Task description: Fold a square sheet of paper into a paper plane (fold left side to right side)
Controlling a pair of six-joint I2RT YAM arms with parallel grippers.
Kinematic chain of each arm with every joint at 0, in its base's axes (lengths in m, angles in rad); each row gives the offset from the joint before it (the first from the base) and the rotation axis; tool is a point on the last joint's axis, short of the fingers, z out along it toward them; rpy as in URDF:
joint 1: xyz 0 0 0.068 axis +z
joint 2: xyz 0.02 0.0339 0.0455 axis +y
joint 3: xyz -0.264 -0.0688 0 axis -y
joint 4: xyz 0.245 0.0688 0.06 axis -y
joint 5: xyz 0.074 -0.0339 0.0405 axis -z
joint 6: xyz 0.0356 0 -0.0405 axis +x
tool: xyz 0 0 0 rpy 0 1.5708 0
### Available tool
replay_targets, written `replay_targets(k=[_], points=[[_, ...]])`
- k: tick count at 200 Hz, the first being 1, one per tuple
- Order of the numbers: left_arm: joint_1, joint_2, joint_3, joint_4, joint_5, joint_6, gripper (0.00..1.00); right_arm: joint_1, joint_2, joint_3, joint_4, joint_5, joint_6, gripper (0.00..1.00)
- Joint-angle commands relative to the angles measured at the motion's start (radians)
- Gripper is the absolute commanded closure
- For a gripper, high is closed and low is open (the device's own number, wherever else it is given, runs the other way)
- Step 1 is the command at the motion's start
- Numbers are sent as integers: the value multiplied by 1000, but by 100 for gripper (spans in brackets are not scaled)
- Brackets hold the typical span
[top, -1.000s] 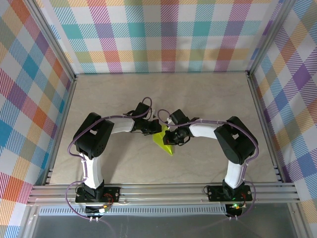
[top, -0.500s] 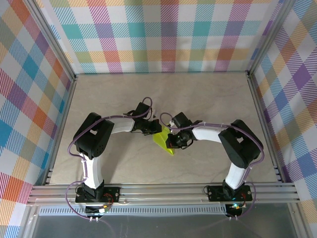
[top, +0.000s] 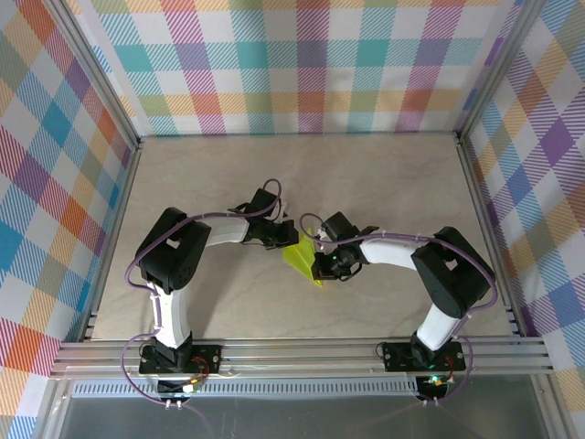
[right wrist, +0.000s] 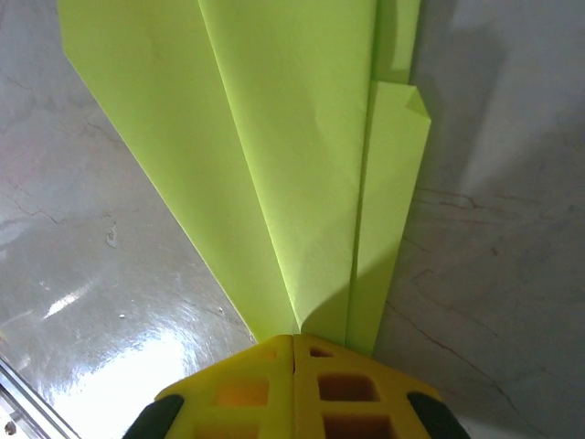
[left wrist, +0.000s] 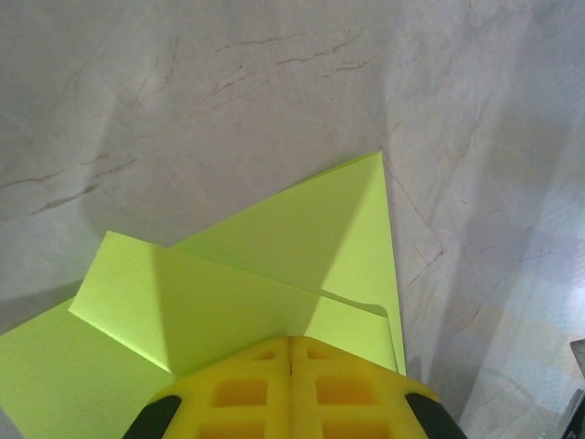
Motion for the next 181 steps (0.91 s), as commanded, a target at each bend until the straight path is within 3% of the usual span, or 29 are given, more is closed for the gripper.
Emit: replay_targets(k=[1,56,94,138,181], points=[[-3,49,-7,-82,-94,16,100,12,-16,-41,-119,25,14,100],[-3,41,-3,-78,-84,12,100,11,-52,-57,-144,25,12,100],[-3,5,16,-36,-11,-23,100,7,-123,-35,-148,-13,1,99],[3,-97,25,28,48,-68,81,-94,-198,-25,-62,-138,-71,77],[45,-263,-102,102,-17,-68,55,-174,-122,12,54,-203,-149,61]])
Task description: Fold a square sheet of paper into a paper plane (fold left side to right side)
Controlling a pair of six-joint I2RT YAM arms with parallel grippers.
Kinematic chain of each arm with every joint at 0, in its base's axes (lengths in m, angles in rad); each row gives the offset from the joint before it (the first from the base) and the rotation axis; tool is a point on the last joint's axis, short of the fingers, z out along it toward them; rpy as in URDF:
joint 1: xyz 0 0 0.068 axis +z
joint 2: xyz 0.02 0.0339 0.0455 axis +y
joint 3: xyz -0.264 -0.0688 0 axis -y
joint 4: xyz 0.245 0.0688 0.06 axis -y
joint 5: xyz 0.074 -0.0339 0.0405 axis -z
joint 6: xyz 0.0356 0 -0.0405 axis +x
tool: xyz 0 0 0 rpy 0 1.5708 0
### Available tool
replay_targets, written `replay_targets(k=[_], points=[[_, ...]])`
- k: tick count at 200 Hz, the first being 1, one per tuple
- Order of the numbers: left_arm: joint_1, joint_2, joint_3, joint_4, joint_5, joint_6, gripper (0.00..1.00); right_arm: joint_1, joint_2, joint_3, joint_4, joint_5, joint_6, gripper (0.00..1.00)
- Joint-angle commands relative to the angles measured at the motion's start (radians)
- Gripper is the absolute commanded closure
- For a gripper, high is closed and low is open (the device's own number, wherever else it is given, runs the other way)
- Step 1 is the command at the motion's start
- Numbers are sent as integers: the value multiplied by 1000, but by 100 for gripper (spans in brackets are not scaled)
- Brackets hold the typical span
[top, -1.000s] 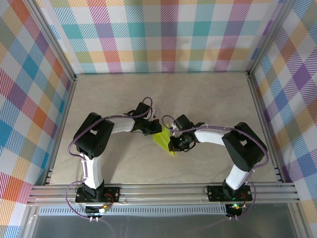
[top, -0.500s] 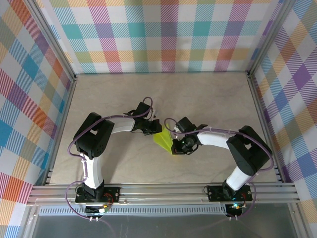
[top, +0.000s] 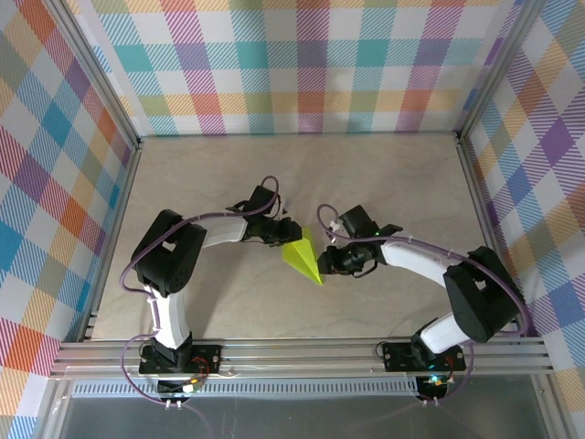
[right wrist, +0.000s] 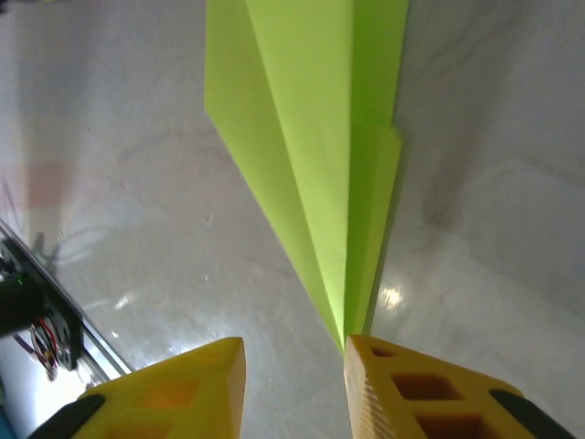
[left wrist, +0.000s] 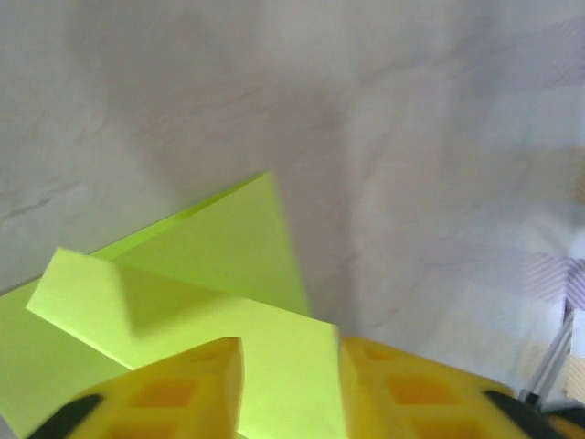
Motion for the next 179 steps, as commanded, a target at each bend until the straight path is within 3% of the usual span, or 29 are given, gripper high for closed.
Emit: replay_targets(k=[1,81,141,179], points=[[32,-119,-75,67,-34,-5,55,-26,59,45,82,-78,-69,61],[88,-334,-335,233,-88,-40,48,-36,276,132,184,-140,-92,56],[101,-377,-360,270,-86,-48,47,-35,307,137,192,-167,-98,71],[110,-425,-382,316,-72,-57,45,-37,269,132,199,-161,-93,87]])
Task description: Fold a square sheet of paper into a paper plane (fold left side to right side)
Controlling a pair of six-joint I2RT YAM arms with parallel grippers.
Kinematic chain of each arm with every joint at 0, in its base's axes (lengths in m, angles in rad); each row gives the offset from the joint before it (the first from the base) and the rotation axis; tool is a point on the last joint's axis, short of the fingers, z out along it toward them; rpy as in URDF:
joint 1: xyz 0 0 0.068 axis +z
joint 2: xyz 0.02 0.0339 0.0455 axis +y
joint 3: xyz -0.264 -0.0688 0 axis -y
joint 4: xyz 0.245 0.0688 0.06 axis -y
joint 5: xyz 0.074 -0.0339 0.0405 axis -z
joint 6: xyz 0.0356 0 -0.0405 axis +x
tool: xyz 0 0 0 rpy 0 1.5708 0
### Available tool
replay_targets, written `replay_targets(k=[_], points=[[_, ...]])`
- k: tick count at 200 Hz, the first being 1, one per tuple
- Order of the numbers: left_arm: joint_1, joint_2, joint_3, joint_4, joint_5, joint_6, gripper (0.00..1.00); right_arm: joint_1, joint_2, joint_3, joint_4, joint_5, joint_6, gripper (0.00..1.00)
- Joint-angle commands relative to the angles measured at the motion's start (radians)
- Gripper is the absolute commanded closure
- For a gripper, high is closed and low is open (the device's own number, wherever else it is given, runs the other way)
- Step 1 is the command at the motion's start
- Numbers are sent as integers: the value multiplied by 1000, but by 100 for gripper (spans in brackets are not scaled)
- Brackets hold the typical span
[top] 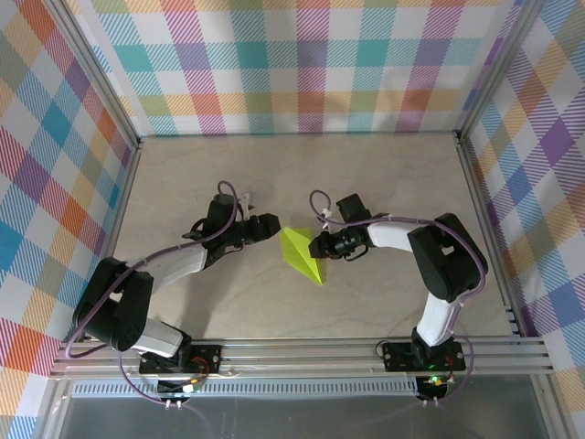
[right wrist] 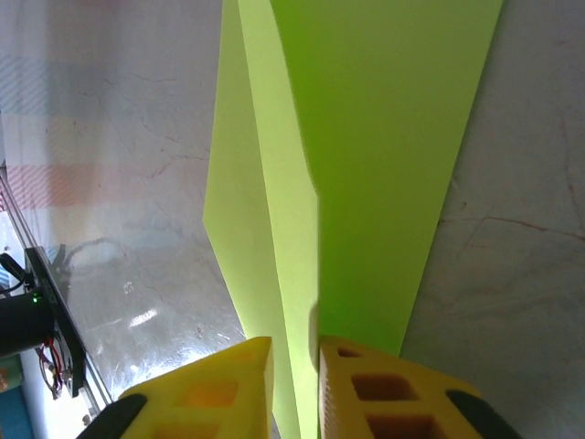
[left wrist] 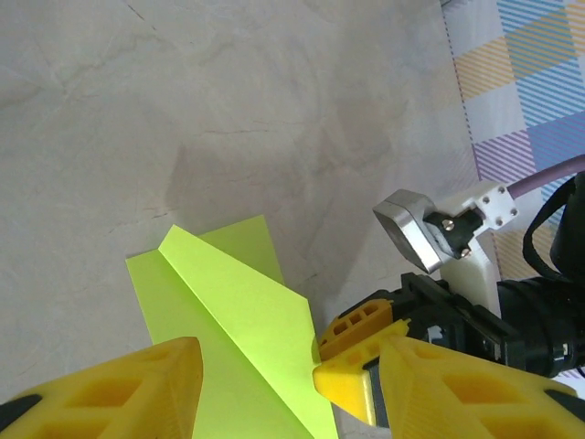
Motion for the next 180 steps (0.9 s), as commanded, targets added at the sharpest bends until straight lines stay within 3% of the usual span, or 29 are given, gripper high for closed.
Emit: replay_targets(k=[1,29,71,121,180], points=[[18,-51,-25,67,6,-10,45,-5,-32,10,16,-23,-13,88],[36,-117,-67,141,8,-38,40,-23,-126,-15,52,-36,-5,100],[57,-219,-149,379,91,-101,30,-82,-304,-117,267,-158,70,100],[48,-201,-75,535,315,-167,31,-89,-474,-209,600,-301,200,100],[-7,-102,8,589,375,-171,38,-61,-496,-212,681,-364,236,100]])
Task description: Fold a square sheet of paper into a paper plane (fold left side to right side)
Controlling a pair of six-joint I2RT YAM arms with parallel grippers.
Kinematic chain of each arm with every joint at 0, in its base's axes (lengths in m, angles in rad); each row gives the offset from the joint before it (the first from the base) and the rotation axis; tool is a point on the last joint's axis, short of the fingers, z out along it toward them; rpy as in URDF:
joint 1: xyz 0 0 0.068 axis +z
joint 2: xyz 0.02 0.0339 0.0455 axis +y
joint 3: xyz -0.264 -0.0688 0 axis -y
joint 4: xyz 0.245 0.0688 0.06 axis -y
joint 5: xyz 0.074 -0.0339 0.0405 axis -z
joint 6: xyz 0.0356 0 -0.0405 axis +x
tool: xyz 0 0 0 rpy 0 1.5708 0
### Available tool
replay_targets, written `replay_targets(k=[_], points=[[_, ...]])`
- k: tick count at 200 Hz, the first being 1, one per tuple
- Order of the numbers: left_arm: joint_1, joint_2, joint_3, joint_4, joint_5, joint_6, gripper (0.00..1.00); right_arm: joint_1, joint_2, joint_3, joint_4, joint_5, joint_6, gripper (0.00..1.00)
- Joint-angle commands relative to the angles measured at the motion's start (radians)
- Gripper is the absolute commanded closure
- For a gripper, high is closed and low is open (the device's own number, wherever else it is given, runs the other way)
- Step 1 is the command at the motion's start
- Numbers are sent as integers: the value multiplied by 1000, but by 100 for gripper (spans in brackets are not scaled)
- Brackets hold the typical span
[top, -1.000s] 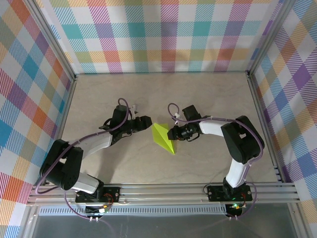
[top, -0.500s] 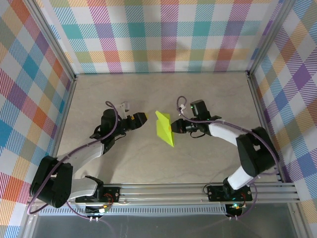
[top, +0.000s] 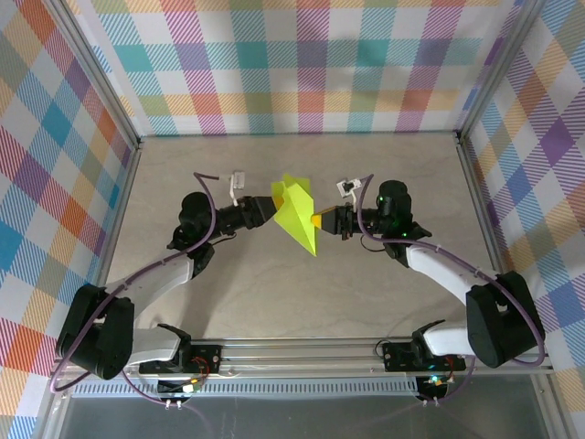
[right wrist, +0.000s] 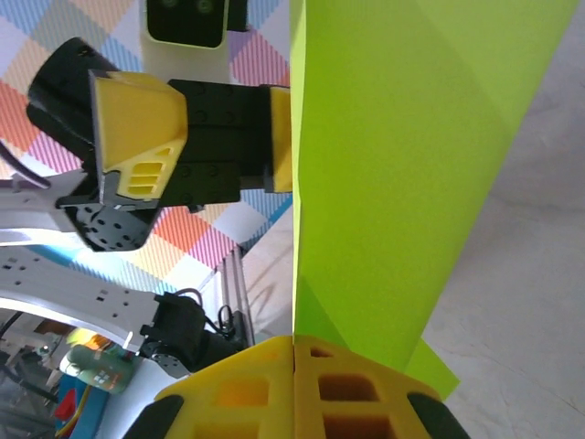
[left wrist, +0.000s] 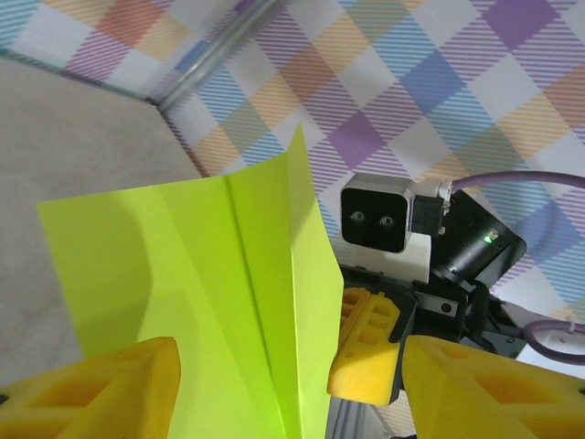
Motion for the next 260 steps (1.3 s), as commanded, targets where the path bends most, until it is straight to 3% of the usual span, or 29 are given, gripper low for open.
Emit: replay_targets(k=[1,35,80,102,121,150,179,229,260], points=[[-24,35,45,77,63,-6,38,18,-14,-11,82,-62,25,100],[-47,76,70,88,88,-10,48,24,4,-3,79,-60,28,100],[-53,69,64,74,64,4,73,26,23,-3,73,-44,30,100],[-53,61,62,61,50,7,79,25,26,-3,63,-42,30,100],[-53,62,64,60,46,2,88,25,17,-6,53,-30,28,93],[-53,53,57,80,36,-10,93,23,-31,-25,31,-6,20,86],[-55,29,51,96,32,-16,95,11,-117,-74,-12,39,6,70],[-71,-2,46,107,26,-10,98,-2,-229,-153,-63,102,22,27],[-92,3,60,122,41,-11,98,1,-189,-164,33,29,91,18]])
